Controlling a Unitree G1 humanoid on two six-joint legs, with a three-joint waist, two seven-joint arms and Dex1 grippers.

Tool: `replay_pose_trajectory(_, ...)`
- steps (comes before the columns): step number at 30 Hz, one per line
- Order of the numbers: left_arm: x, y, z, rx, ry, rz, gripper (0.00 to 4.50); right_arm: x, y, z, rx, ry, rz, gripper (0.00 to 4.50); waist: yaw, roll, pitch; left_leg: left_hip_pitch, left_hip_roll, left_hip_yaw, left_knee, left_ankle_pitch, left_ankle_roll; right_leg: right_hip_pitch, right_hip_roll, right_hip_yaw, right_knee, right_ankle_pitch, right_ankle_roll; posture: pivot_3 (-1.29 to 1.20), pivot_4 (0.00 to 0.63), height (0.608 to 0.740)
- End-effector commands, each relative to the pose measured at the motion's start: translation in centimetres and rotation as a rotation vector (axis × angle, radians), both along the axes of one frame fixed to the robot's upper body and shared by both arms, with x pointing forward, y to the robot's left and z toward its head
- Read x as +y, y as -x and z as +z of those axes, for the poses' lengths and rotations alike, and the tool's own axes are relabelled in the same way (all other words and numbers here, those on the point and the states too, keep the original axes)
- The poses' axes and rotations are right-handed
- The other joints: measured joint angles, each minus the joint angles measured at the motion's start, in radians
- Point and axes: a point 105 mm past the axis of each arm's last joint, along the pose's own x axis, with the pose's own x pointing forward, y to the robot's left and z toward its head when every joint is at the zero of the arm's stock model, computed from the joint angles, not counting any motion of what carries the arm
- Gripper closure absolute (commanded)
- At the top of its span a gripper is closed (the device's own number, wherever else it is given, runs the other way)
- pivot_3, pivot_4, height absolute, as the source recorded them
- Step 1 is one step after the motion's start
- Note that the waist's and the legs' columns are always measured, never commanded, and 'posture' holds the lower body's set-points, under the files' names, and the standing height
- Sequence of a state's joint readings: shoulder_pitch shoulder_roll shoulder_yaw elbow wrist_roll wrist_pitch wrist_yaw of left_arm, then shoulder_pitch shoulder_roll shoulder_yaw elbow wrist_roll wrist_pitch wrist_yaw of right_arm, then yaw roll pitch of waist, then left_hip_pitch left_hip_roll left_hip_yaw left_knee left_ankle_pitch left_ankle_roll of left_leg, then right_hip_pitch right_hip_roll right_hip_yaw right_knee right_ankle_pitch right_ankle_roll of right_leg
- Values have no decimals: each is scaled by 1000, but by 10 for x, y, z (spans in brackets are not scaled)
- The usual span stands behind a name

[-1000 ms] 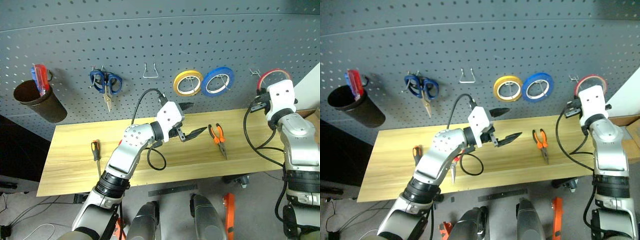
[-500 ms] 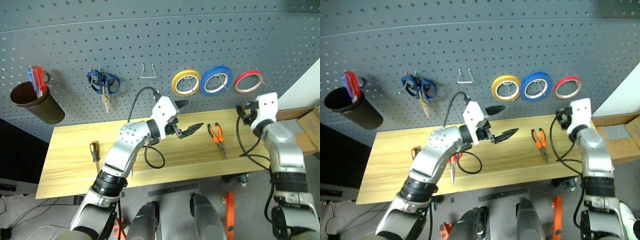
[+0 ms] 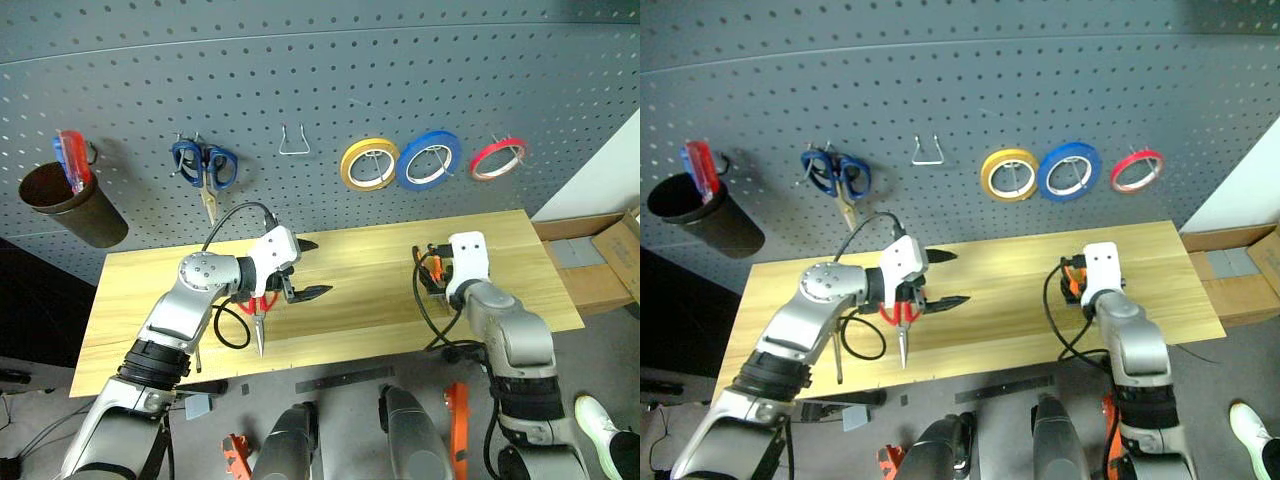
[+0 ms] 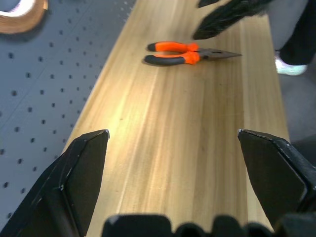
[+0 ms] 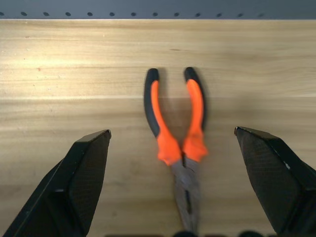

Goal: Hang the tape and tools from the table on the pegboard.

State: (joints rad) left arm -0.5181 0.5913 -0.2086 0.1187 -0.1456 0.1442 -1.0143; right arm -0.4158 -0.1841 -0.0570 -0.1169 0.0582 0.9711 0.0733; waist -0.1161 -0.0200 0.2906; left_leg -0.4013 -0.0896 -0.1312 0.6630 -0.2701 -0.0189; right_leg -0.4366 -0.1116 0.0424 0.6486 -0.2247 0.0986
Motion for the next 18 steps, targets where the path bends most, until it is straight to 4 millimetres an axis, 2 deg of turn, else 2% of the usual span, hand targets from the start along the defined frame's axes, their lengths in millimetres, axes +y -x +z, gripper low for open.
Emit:
replay_pose_trajectory(1,-4,1,9,-37,-4,-34,0,-2,-10,-6,25,-9,-17,344,-1,0,0,0,0,0,0,0,0,0,0,0,0,0,0,-205,297,740)
replay_pose_trajectory(10,-9,1,8,-29,14,-36,0,-3,-38,-28,96,13,-16,344,-16,0,0,-1,1,3,0,0,0,-3,0,1,0,0,0,-181,289,740)
replay_pose_trajectory(18,-12,2,7,-31,19,-34,0,-5,-49,-44,143,40,-7,344,-23,0,0,-1,2,4,0,0,0,-3,0,1,1,0,0,-166,288,740)
